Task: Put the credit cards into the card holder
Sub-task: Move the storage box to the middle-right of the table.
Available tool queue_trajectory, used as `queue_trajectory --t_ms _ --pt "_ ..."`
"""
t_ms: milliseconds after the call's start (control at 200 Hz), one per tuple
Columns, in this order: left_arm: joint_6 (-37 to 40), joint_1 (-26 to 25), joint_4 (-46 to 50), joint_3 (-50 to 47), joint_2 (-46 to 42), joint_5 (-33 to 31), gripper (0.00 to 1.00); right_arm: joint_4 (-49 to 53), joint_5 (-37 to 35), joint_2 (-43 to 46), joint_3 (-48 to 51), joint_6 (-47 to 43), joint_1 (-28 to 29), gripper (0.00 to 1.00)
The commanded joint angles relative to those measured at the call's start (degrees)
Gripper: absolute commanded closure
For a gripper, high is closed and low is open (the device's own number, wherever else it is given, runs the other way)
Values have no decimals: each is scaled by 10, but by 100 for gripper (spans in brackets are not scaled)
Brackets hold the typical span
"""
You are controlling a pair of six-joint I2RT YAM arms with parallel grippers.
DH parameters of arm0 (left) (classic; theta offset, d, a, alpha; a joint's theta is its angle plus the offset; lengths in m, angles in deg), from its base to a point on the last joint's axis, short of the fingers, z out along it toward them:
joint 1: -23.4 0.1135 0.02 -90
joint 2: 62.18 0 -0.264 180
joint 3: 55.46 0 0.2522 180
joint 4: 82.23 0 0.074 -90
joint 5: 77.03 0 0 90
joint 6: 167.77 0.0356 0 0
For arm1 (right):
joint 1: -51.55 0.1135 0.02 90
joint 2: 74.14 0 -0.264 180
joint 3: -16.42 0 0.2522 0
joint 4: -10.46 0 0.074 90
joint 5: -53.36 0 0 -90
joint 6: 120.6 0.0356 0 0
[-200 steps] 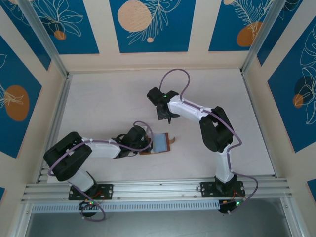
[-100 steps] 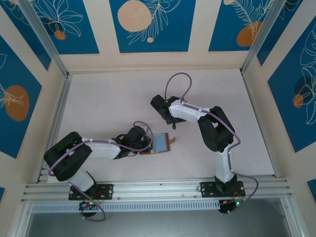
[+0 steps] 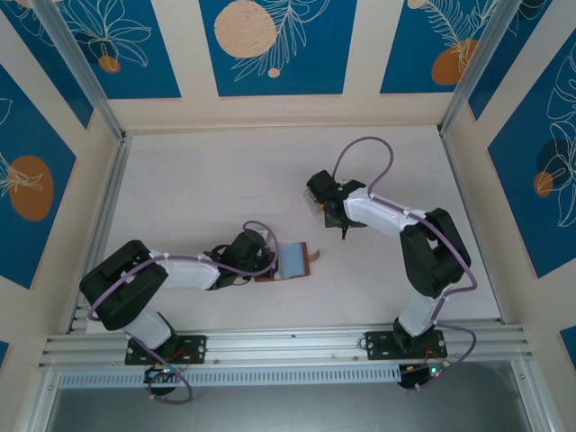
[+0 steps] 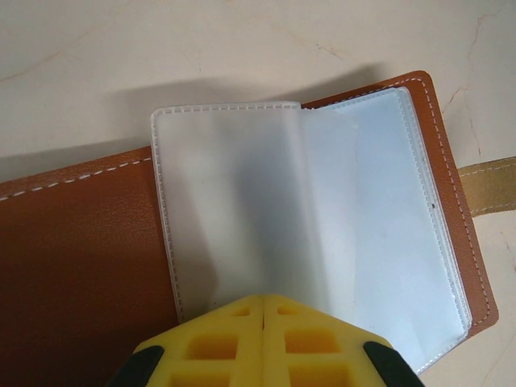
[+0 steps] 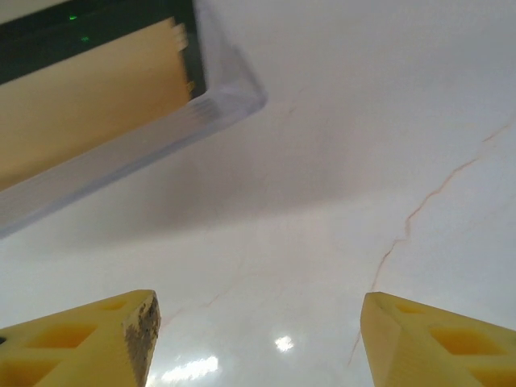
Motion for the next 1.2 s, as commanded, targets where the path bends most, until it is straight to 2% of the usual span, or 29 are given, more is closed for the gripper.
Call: queue_trajectory --t_ms 0,200,365,535,840,1195 --pt "-5 1 51 -20 30 17 95 -44 49 28 1 -15 27 27" --pt "-6 1 50 -20 31 20 96 -26 17 -19 -59 -6 34 16" --pt "-6 1 53 -23 23 17 95 22 -55 -82 -118 22 35 14" --pt "-5 1 54 -26 23 16 96 22 -72 -100 -130 28 29 11" --pt "-5 1 49 -23 28 19 96 2 -61 -71 -72 22 8 11" --pt "-7 1 48 -19 33 23 96 -37 -15 26 31 17 -76 12"
